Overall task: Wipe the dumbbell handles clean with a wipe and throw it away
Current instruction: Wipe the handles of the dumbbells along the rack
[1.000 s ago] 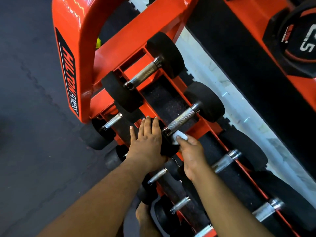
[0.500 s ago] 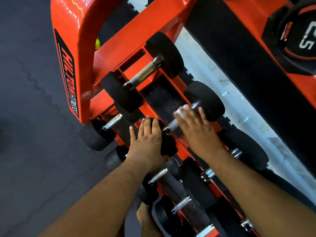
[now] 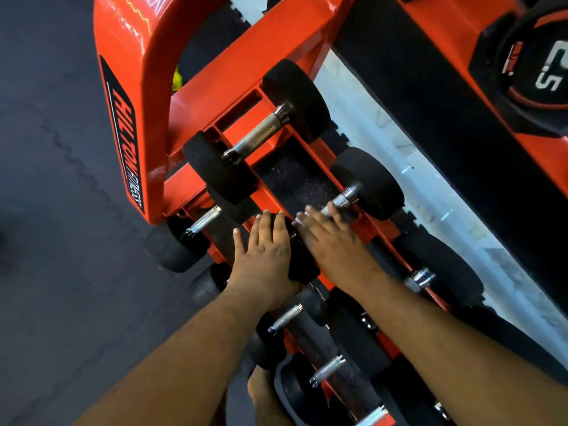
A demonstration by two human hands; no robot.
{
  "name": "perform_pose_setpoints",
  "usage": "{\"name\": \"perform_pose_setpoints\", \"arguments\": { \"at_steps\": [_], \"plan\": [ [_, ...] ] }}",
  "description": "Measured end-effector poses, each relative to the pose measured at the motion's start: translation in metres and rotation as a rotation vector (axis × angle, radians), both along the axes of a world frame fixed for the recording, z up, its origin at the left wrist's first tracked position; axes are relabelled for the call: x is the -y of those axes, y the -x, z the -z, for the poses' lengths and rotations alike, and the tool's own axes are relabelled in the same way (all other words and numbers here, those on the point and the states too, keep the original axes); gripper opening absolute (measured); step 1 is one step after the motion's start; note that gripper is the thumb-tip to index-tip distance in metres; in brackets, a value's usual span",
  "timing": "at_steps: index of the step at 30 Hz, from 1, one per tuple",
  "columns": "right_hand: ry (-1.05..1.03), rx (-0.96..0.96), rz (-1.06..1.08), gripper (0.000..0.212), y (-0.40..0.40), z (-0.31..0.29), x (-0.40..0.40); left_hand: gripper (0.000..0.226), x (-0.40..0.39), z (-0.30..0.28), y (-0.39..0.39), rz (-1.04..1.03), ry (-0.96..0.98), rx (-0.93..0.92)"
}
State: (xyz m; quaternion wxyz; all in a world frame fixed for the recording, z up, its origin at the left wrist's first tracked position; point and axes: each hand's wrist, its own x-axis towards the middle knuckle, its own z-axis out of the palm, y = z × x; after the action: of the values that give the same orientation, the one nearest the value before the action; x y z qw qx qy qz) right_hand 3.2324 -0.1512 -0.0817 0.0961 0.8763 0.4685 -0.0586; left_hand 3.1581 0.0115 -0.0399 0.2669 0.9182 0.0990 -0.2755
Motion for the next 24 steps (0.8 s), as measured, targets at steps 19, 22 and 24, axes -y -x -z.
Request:
{"name": "perform_pose_setpoints", "arguments": {
  "at_steps": [19, 22, 24],
  "plan": [
    [-1.677, -1.126, 1.902, 0.023, -0.023, -0.037, -0.037, 0.139, 0.003, -0.004, -0.003, -0.012, -0.065, -0.040],
    [-1.344, -1.242, 1.819, 0.016, 0.007, -0.046, -0.047, 0.134, 0.001, -0.005, -0.002, -0.006, -0.062, -0.035],
    [-1.198, -1.337, 1.786, 0.014, 0.022, -0.050, -0.049, 0.130, 0.001, -0.004, -0.001, -0.002, -0.059, -0.021]
  ]
}}
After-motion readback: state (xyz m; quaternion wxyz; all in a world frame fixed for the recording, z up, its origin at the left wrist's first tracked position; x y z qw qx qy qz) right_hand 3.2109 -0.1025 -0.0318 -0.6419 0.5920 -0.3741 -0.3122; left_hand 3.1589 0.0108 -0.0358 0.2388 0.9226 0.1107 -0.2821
